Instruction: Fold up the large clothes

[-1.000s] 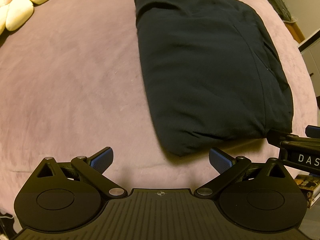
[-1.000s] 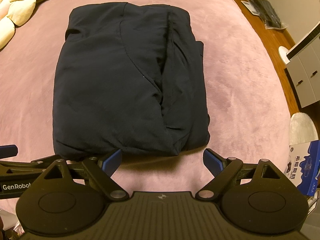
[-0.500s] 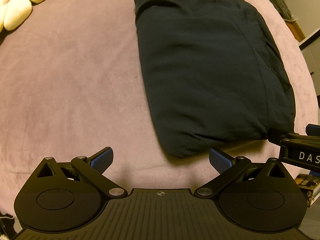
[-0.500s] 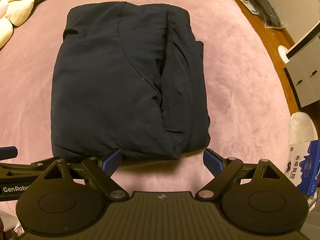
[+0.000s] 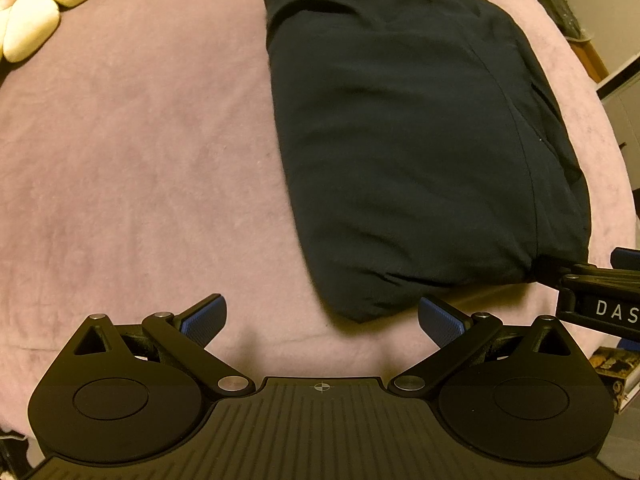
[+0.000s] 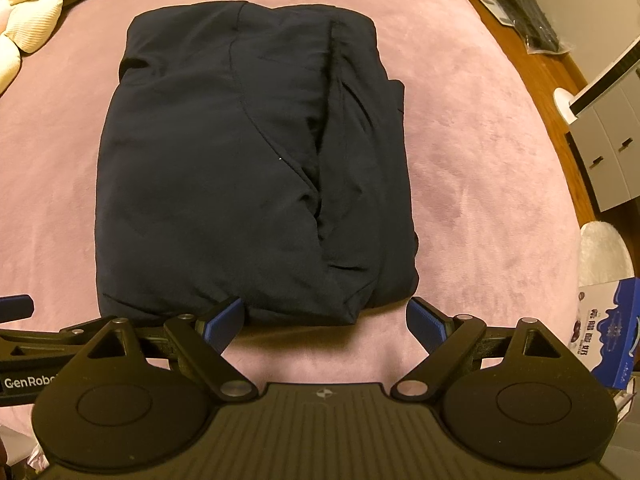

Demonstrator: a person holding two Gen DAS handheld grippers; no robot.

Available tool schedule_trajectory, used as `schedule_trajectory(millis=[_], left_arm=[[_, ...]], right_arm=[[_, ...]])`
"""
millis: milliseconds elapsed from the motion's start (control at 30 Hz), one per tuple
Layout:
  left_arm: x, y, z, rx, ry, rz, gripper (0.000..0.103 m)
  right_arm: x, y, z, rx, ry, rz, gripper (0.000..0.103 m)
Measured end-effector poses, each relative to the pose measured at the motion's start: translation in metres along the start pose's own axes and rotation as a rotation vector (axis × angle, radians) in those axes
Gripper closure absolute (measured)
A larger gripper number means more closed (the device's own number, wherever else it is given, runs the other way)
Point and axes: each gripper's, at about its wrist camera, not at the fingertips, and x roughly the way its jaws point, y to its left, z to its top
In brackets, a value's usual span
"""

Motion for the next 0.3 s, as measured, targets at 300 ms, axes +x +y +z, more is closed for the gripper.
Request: schedule_trajectory(millis=[300], left_arm=[[0.0015, -0.0010, -0.0023, 0.014, 0.012, -0.009, 0.000]], right_arm=[[-0.0001, 0.0004, 0.0006, 0.006, -0.001, -0.010, 0.014]])
